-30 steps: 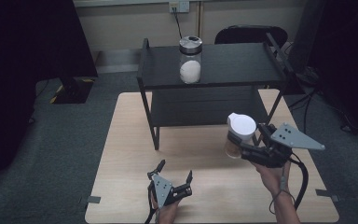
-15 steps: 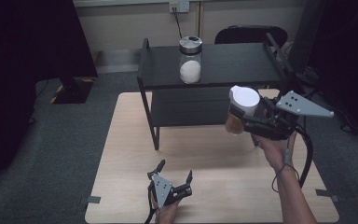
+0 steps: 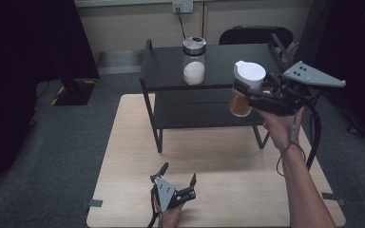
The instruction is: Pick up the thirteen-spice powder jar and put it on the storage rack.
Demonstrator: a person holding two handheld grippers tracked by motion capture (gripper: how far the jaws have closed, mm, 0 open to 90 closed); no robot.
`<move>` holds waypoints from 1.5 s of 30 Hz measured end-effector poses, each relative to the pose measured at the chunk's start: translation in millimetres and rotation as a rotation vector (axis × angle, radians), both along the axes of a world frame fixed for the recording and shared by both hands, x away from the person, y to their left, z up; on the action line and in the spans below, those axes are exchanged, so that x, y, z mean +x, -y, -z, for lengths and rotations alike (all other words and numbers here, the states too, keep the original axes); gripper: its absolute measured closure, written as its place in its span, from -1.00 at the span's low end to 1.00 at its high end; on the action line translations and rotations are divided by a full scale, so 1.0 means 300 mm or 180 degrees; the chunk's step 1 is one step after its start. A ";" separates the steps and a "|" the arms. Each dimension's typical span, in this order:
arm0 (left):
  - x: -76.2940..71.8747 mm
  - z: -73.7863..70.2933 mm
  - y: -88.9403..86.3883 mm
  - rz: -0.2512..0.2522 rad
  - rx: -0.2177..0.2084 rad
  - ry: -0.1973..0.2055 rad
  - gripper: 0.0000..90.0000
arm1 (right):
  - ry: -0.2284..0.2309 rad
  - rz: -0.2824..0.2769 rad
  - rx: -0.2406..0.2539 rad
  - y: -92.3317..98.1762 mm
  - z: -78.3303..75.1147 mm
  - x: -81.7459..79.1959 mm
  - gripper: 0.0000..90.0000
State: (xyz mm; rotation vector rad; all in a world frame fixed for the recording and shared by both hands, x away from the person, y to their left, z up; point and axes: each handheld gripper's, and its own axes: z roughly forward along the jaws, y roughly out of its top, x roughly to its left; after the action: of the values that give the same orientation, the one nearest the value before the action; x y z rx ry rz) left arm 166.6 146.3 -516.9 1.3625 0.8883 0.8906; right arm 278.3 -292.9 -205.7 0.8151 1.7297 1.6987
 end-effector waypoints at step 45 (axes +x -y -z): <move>-0.001 0.000 0.004 -0.0022 -0.0002 0.0002 -0.99 | 0.0022 0.0460 0.0125 -0.098 -0.121 0.147 -0.32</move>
State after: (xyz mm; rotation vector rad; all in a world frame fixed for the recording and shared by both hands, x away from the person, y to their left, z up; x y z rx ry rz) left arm 166.4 145.1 -517.0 1.3594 0.8932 0.8959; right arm 322.3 -263.6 -169.3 0.9278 1.5970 1.6413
